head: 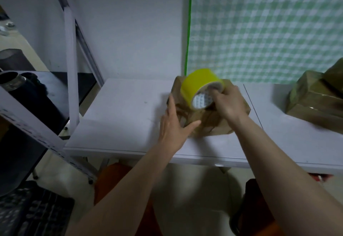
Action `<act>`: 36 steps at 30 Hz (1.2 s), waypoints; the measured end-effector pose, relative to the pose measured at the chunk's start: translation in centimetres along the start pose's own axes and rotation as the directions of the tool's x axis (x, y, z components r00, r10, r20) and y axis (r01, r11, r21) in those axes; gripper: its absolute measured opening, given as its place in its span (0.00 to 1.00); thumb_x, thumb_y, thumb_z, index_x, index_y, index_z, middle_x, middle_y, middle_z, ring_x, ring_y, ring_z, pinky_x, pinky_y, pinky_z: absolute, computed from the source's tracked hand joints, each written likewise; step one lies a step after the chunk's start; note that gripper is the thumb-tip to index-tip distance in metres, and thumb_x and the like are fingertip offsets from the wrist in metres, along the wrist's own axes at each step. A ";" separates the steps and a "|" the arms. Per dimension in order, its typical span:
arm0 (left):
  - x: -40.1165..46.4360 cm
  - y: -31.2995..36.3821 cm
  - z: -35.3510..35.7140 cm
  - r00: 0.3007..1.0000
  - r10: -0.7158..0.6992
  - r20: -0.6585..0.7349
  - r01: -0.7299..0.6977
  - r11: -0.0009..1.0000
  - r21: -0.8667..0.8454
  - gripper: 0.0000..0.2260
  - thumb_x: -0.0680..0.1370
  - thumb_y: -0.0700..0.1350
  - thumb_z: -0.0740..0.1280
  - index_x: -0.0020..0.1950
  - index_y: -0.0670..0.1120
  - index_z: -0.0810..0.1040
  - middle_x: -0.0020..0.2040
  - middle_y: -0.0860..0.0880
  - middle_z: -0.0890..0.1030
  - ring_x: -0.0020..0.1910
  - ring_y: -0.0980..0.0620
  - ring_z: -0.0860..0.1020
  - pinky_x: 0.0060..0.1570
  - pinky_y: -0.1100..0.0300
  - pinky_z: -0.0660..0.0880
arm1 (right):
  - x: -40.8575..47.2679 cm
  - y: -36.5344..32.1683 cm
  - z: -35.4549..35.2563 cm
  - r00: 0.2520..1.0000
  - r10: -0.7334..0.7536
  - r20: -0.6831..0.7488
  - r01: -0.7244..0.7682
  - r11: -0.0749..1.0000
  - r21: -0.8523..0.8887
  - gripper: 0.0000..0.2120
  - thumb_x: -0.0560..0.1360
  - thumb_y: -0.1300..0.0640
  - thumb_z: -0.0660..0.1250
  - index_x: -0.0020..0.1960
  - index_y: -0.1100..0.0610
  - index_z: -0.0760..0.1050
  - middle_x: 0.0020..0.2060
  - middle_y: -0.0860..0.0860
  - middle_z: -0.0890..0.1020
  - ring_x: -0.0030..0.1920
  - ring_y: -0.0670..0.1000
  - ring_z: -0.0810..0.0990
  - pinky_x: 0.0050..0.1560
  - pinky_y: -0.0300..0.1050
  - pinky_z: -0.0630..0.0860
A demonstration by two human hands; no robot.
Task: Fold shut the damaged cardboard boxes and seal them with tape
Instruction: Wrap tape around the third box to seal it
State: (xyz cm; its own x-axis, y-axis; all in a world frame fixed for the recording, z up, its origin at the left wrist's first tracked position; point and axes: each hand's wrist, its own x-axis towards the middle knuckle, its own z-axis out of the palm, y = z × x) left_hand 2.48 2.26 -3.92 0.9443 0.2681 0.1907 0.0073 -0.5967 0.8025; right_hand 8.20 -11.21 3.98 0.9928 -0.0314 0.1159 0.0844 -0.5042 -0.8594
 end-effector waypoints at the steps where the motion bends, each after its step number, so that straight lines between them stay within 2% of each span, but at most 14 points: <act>1: 0.1 -0.6 -0.3 1.000 -0.001 -0.015 0.001 0.999 -0.035 0.55 0.63 0.58 0.78 0.78 0.50 0.46 0.76 0.45 0.61 0.74 0.46 0.60 0.72 0.52 0.59 | -0.5 0.4 0.8 0.998 -0.011 0.061 0.013 1.000 -0.022 0.10 0.75 0.55 0.65 0.38 0.60 0.77 0.37 0.58 0.80 0.43 0.57 0.79 0.44 0.50 0.73; 3: 0.7 -1.7 -1.0 0.999 0.033 -0.015 -0.034 0.997 -0.064 0.57 0.56 0.56 0.81 0.77 0.52 0.52 0.76 0.49 0.60 0.76 0.49 0.55 0.74 0.54 0.56 | -1.2 1.0 2.3 0.990 -0.040 0.133 0.046 0.998 -0.042 0.10 0.75 0.60 0.63 0.35 0.56 0.75 0.39 0.58 0.80 0.46 0.61 0.80 0.45 0.54 0.74; 5: 0.9 -2.3 -1.4 0.996 0.031 0.084 -0.027 0.999 -0.046 0.54 0.56 0.53 0.83 0.76 0.49 0.58 0.75 0.50 0.60 0.76 0.48 0.52 0.74 0.51 0.56 | -1.6 1.3 2.8 0.992 -0.051 0.116 0.054 0.998 -0.025 0.12 0.75 0.62 0.62 0.34 0.53 0.72 0.39 0.57 0.80 0.46 0.60 0.79 0.45 0.55 0.74; 7: 0.6 -2.8 -1.2 0.992 0.043 0.120 -0.042 0.999 -0.009 0.50 0.56 0.53 0.83 0.74 0.48 0.63 0.74 0.49 0.62 0.75 0.46 0.54 0.73 0.48 0.60 | -1.7 1.5 3.0 0.993 -0.064 0.104 0.066 0.998 -0.017 0.12 0.75 0.62 0.62 0.34 0.53 0.72 0.39 0.57 0.80 0.45 0.60 0.79 0.45 0.55 0.74; 11: 0.9 -3.2 -0.6 0.995 0.083 0.054 -0.084 0.996 0.022 0.45 0.58 0.59 0.78 0.71 0.49 0.67 0.71 0.48 0.68 0.71 0.46 0.64 0.68 0.48 0.66 | -1.5 1.5 2.9 0.991 -0.079 0.104 0.085 0.995 -0.055 0.13 0.76 0.63 0.61 0.32 0.56 0.70 0.33 0.54 0.77 0.41 0.58 0.77 0.38 0.50 0.69; 13: 1.3 -3.4 -0.8 0.986 0.149 0.078 -0.158 0.979 0.131 0.42 0.60 0.62 0.75 0.72 0.52 0.67 0.75 0.51 0.64 0.72 0.48 0.63 0.70 0.51 0.64 | -0.9 2.1 1.6 0.998 -0.056 0.014 0.057 0.989 -0.134 0.11 0.75 0.65 0.61 0.34 0.61 0.74 0.33 0.55 0.78 0.41 0.57 0.76 0.37 0.48 0.68; 15: 1.2 -3.5 -1.1 0.979 0.177 0.101 -0.192 0.966 0.173 0.37 0.64 0.60 0.76 0.71 0.56 0.68 0.77 0.54 0.58 0.74 0.49 0.60 0.72 0.52 0.60 | 0.1 3.1 -0.5 0.986 -0.051 -0.157 0.022 0.983 -0.183 0.07 0.74 0.65 0.61 0.44 0.66 0.78 0.42 0.62 0.81 0.46 0.60 0.78 0.43 0.48 0.70; 17: 1.0 -3.4 -1.2 0.979 0.175 0.101 -0.190 0.968 0.166 0.36 0.65 0.57 0.76 0.71 0.57 0.67 0.78 0.55 0.56 0.75 0.49 0.59 0.73 0.52 0.58 | 0.6 3.8 -1.6 0.975 -0.045 -0.218 0.005 0.984 -0.180 0.08 0.75 0.63 0.61 0.47 0.66 0.78 0.44 0.64 0.81 0.47 0.63 0.78 0.43 0.48 0.69; 20: 1.2 -3.0 -1.1 0.982 0.167 0.087 -0.181 0.964 0.196 0.36 0.64 0.56 0.76 0.70 0.55 0.68 0.78 0.54 0.56 0.75 0.48 0.57 0.73 0.51 0.57 | 1.0 4.3 -1.2 0.984 -0.007 -0.179 -0.023 0.986 -0.166 0.08 0.76 0.60 0.62 0.47 0.64 0.77 0.45 0.62 0.80 0.48 0.61 0.77 0.45 0.49 0.70; 24: 1.7 -1.4 -1.3 0.985 0.100 0.140 -0.138 0.946 0.293 0.42 0.62 0.64 0.76 0.71 0.53 0.64 0.79 0.54 0.52 0.77 0.52 0.47 0.75 0.47 0.49 | 1.1 4.7 -0.8 0.980 0.048 -0.195 -0.069 0.992 -0.102 0.08 0.74 0.59 0.66 0.48 0.63 0.79 0.45 0.62 0.82 0.49 0.62 0.79 0.48 0.52 0.74; 28: 2.1 0.8 0.0 0.972 0.154 0.180 -0.210 0.912 0.353 0.50 0.65 0.66 0.73 0.78 0.50 0.53 0.79 0.51 0.53 0.77 0.54 0.47 0.76 0.53 0.46 | 1.1 4.7 -0.6 0.979 0.061 -0.193 -0.079 0.993 -0.086 0.08 0.74 0.58 0.67 0.49 0.63 0.80 0.46 0.63 0.82 0.49 0.62 0.80 0.50 0.56 0.77; 33: 2.1 0.3 1.1 0.969 0.187 0.162 -0.239 0.875 0.420 0.46 0.72 0.64 0.66 0.79 0.45 0.46 0.79 0.49 0.53 0.78 0.53 0.46 0.75 0.55 0.49 | 0.9 5.0 -0.6 0.987 0.055 -0.152 -0.070 0.993 -0.096 0.12 0.69 0.51 0.70 0.41 0.61 0.79 0.40 0.61 0.82 0.46 0.61 0.80 0.46 0.55 0.77; 34: 2.0 0.2 1.2 0.966 0.198 0.166 -0.252 0.865 0.434 0.46 0.72 0.65 0.65 0.79 0.44 0.45 0.79 0.48 0.53 0.78 0.53 0.46 0.75 0.56 0.48 | 0.8 5.2 -0.5 0.989 0.037 -0.143 -0.057 0.989 -0.138 0.15 0.68 0.48 0.69 0.41 0.61 0.79 0.42 0.61 0.81 0.49 0.62 0.78 0.47 0.54 0.76; 36: 2.1 0.0 1.3 0.961 0.216 0.171 -0.271 0.845 0.460 0.45 0.73 0.65 0.63 0.78 0.43 0.45 0.79 0.48 0.53 0.78 0.52 0.45 0.74 0.59 0.46 | 0.8 5.4 -0.2 0.989 0.015 -0.144 -0.049 0.969 -0.241 0.18 0.70 0.47 0.68 0.48 0.62 0.79 0.52 0.62 0.79 0.59 0.63 0.72 0.57 0.55 0.71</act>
State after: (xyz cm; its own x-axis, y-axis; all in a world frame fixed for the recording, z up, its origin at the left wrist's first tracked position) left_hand 4.87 1.85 -4.26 0.9656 0.0000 0.2600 -0.0987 -0.9252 0.3665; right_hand 9.42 -14.11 -0.47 0.9711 -0.1630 0.1741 0.0121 -0.6954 -0.7185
